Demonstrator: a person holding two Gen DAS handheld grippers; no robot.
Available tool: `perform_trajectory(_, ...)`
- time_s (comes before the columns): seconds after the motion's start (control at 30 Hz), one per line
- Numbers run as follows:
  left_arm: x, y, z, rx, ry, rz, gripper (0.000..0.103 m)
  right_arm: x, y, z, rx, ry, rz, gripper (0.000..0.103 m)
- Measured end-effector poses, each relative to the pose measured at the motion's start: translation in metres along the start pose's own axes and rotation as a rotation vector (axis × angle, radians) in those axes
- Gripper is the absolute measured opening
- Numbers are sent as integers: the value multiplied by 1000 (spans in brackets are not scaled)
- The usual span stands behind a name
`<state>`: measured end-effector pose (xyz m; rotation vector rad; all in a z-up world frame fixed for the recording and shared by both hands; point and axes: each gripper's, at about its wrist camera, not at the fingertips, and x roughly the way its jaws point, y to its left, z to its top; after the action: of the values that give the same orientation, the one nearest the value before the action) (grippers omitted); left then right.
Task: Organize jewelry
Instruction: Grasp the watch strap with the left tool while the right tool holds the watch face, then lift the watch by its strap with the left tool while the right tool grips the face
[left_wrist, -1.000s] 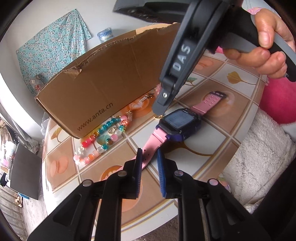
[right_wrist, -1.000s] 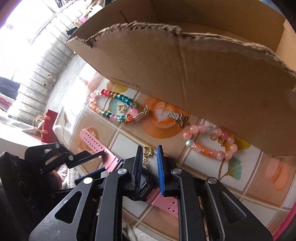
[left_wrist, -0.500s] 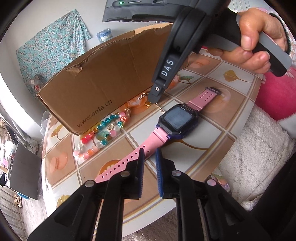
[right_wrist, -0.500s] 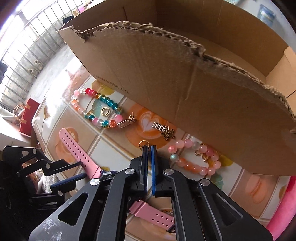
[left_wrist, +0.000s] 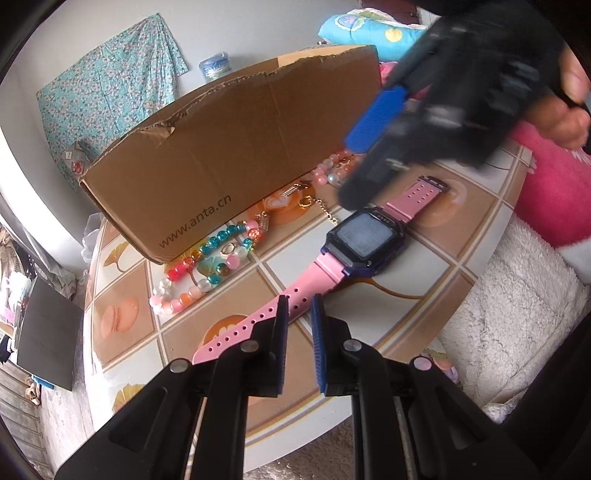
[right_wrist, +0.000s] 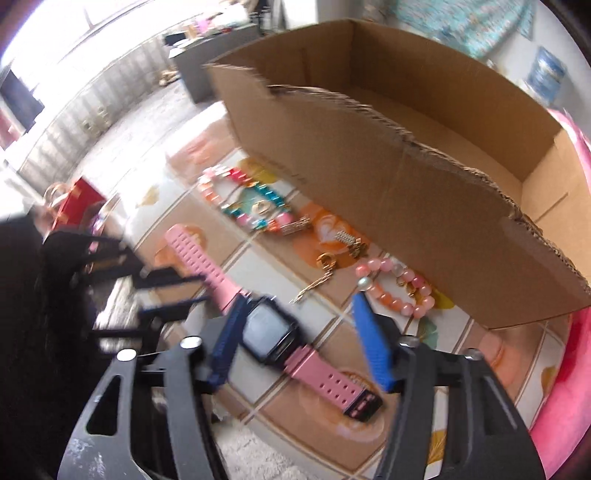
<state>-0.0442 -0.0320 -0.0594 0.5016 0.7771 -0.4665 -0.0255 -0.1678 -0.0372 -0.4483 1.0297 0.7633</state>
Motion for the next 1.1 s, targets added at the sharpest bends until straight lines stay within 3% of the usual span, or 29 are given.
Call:
perform_trajectory(0.1, -1, 6, 1, -31, -1, -14, 13, 8, 18, -9, -81, 17, -8, 69)
perform_trajectory(0.23, -3, 16, 2, -84, -6, -28, 13, 31, 40, -19, -178, 14, -107, 69)
perform_trajectory(0.33, -6, 23, 3, -122, -7, -37, 13, 42, 42, -21, -191, 20, -95, 68)
perform_trajectory(0.4, -7, 26, 3, -136, -5, -48, 13, 45, 39, -20, -165, 22, -53, 52)
perform_trajectory(0.43, -8, 27, 2, -139, -3, -52, 13, 48, 35, -17, -147, 26, -35, 49)
perform_trajectory(0.53, -8, 26, 2, -132, 5, -57, 17, 62, 24, -7, -105, 36, 36, 49)
perform_trajectory(0.7, -6, 17, 6, -80, 11, -63, 39, 57, -16, 0, 15, 67, 219, 49)
perform_trajectory(0.8, -3, 10, 10, -46, 14, -50, 42, 48, -45, 7, 70, 88, 313, 48)
perform_trajectory(0.97, 6, 5, 16, -7, 28, 11, 39, 53, -76, 11, 145, 109, 436, 48)
perform_trajectory(1.0, 7, 6, 17, -14, 27, 12, 26, 53, -80, 12, 157, 108, 453, 48)
perform_trajectory(1.1, 11, 13, 23, -63, 41, -33, 13, 46, -103, 5, 176, 93, 470, 48)
